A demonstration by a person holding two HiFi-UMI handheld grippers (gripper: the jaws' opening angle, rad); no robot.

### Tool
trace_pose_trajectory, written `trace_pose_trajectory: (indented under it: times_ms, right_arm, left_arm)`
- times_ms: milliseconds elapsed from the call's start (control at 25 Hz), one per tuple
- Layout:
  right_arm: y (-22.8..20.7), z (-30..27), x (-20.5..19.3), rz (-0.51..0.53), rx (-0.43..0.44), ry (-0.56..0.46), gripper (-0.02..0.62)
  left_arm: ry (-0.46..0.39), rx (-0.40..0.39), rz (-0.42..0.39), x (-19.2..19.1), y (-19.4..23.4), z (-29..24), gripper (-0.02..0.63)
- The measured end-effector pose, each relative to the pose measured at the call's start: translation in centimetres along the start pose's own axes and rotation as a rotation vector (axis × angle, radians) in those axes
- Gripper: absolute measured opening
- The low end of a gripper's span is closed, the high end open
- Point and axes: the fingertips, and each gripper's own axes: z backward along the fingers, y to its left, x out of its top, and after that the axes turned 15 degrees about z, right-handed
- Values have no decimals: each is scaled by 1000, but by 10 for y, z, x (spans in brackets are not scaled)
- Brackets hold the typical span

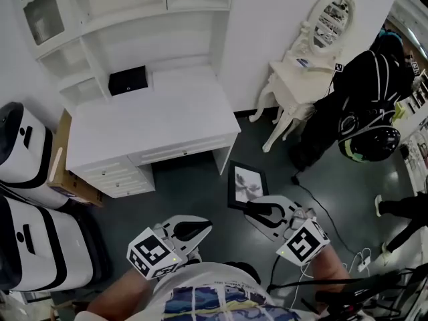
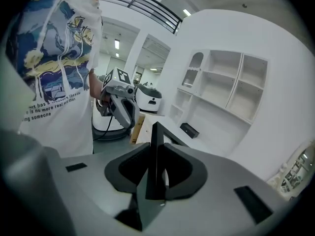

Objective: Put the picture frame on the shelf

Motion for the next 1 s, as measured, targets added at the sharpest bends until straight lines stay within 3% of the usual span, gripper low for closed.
trace_pose_trajectory:
  times_ms: [280, 640, 1000]
  right_arm:
    - [-75, -54, 12, 87, -10, -8, 104]
    - [-187, -95, 16, 305, -16, -31, 104]
    - [-327, -138, 4, 454, 1, -118, 104]
  left_arm:
    - [-50, 53, 26, 27, 63, 32, 12]
    - [-99, 140, 38, 58, 123, 41, 12]
    - [-158, 230, 43, 138, 198, 6, 12]
